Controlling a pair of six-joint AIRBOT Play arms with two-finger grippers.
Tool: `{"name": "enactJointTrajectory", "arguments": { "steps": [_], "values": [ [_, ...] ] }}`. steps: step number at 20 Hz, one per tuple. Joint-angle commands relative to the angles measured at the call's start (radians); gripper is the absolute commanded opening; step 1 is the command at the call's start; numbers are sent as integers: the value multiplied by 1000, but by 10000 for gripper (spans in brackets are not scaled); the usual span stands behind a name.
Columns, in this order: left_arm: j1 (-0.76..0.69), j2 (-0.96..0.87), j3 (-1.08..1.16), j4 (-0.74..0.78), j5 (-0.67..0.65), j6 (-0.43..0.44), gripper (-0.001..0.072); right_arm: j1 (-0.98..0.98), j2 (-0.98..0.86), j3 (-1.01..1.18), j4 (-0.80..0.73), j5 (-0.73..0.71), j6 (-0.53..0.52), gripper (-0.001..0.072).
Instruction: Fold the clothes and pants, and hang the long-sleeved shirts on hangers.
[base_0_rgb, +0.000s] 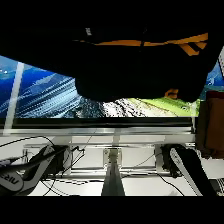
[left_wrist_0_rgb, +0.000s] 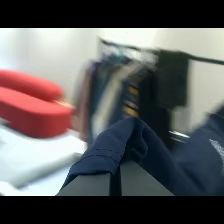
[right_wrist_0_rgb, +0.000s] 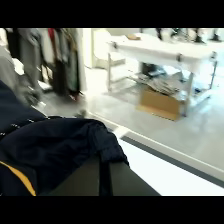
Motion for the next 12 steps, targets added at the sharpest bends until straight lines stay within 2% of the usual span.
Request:
{"name": "enactJointTrajectory", "arguments": {
  "steps": [1,4,6,8,11,12],
  "values": [
    [34,66,0,269,182,-47,14,0,-25,-16,-51,1,130,20],
    [-44,22,-26,781,195,-339,14,0,-129,-124,-176,35,217,20],
    [-154,-43,-98,911,196,-357,15,0,-227,-245,-169,37,246,20],
    [-294,-138,-183,912,221,-352,15,25,-341,-364,-158,21,245,20],
    [-502,-346,-257,913,366,-270,15,92,-514,-474,-160,-70,244,20],
    [-542,-413,-257,903,402,-270,15,103,-565,-482,-160,-101,243,20]
  ]
}}
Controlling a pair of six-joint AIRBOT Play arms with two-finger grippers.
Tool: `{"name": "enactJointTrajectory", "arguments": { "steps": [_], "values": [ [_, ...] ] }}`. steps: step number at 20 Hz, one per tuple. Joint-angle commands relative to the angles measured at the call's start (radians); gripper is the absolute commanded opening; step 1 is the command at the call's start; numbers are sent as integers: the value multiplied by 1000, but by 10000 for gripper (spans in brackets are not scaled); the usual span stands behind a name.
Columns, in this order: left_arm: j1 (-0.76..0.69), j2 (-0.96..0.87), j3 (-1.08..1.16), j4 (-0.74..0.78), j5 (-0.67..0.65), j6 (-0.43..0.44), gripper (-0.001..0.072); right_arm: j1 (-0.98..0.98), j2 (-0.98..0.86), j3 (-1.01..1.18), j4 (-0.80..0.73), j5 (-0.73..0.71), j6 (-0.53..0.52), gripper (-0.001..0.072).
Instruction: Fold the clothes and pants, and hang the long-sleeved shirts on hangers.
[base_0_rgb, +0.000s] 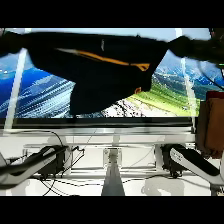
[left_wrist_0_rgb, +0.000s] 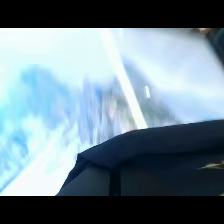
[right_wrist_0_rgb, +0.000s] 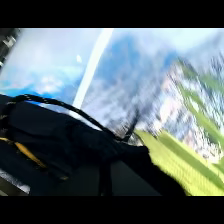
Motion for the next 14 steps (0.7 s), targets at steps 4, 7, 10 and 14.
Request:
{"name": "enactJointTrajectory", "arguments": {
  "steps": [4,7,10,14],
  "values": [
    [-205,-305,-49,-2,117,22,14,31,-246,-86,-5,-144,9,21],
    [-190,-275,-49,100,-2,-13,13,-11,-244,-69,-87,-24,1,21],
    [-201,-225,-50,314,-288,-90,13,-41,-245,-67,-220,226,-69,21],
    [-257,-223,-178,513,-411,-209,14,-32,-245,-136,-400,355,-106,21]
  ]
}}
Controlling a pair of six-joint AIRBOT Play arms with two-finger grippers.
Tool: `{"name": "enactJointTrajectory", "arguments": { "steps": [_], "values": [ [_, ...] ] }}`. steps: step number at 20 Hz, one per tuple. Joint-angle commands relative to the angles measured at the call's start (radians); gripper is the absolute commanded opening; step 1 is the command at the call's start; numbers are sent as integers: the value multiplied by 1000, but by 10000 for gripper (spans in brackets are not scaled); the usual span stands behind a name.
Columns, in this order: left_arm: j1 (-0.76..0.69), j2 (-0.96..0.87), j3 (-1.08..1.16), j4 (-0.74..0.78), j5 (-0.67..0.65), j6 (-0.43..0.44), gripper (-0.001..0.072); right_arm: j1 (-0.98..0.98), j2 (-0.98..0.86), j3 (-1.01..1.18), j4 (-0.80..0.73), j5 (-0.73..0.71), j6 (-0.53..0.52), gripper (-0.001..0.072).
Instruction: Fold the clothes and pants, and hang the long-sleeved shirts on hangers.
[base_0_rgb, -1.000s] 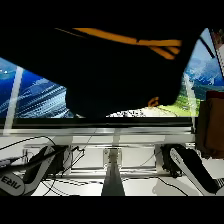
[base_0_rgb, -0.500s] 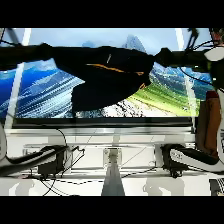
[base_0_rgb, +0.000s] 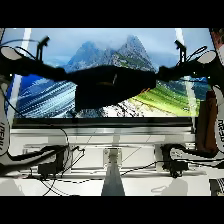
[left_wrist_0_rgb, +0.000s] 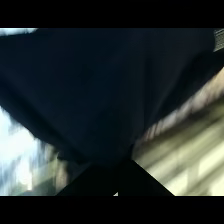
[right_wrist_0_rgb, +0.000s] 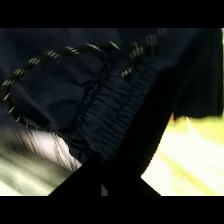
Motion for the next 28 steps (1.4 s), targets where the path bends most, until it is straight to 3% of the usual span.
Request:
{"name": "enactJointTrajectory", "arguments": {
  "steps": [1,3,4,5,6,7,8,11,13,16,22,28],
  "values": [
    [-49,5,-148,129,-50,-85,15,-3,-4,-72,-174,77,-47,21],
    [-83,0,-279,65,93,-85,16,-3,-4,-127,-208,-38,-50,39],
    [-96,0,-330,15,156,-85,19,-3,-4,-138,-205,-85,-50,213],
    [-105,0,-368,-42,206,-80,105,-3,-4,-136,-195,-118,-48,520],
    [-110,0,-388,-91,235,-65,340,-3,-4,-132,-176,-158,-46,698],
    [-111,0,-394,-134,250,-58,557,-3,-4,-127,-167,-199,-45,697],
    [-110,0,-394,-175,257,-58,592,-3,-4,-125,-153,-248,-27,697],
    [-110,0,-393,-248,258,-48,591,-3,-13,-119,-153,-386,14,697],
    [-110,0,-393,-247,258,-48,591,-7,-55,-74,-153,-389,42,696],
    [-110,0,-393,-247,258,-48,591,-16,-182,68,-153,-269,52,696],
    [-110,0,-394,-247,257,-48,591,-77,-449,308,-139,113,50,696],
    [-110,0,-394,-247,275,-48,591,-33,-530,306,203,213,-115,696]
  ]
}}
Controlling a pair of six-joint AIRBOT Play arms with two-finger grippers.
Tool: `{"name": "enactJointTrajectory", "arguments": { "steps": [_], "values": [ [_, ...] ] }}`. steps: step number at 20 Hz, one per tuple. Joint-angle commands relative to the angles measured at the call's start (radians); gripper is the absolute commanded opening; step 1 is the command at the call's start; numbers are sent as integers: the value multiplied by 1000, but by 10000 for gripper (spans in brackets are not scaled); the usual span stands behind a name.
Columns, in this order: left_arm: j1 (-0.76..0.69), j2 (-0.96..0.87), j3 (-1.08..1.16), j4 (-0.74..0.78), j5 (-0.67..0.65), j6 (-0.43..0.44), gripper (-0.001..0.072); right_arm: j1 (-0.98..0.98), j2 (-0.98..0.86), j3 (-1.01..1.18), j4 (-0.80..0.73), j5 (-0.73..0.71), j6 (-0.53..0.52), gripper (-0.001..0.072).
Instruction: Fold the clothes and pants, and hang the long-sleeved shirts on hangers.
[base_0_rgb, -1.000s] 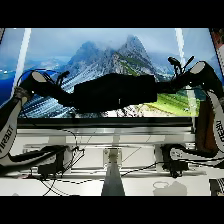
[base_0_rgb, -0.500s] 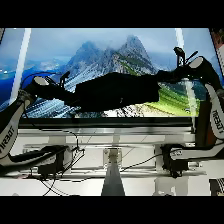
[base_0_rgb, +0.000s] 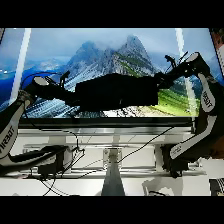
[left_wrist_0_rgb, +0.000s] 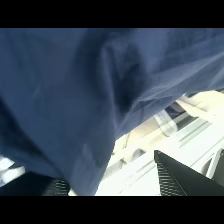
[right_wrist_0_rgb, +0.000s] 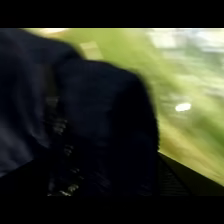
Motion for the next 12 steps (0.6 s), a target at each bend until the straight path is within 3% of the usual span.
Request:
{"name": "enactJointTrajectory", "arguments": {
  "steps": [1,2,3,5,7,8,12],
  "values": [
    [0,-1,0,-1,21,0,591,52,-37,13,209,69,-106,695],
    [0,-1,0,-1,29,0,591,83,-37,13,219,68,-129,690],
    [0,-1,0,-1,39,0,591,115,-37,13,219,64,-160,598],
    [0,-1,0,-1,58,0,591,174,-36,14,219,51,-182,233],
    [0,-1,0,0,79,0,591,224,-33,16,218,34,-186,54],
    [0,-1,0,0,84,0,591,240,-32,23,218,27,-193,23],
    [14,0,1,0,89,2,593,250,25,67,204,-64,-183,21]
  ]
}}
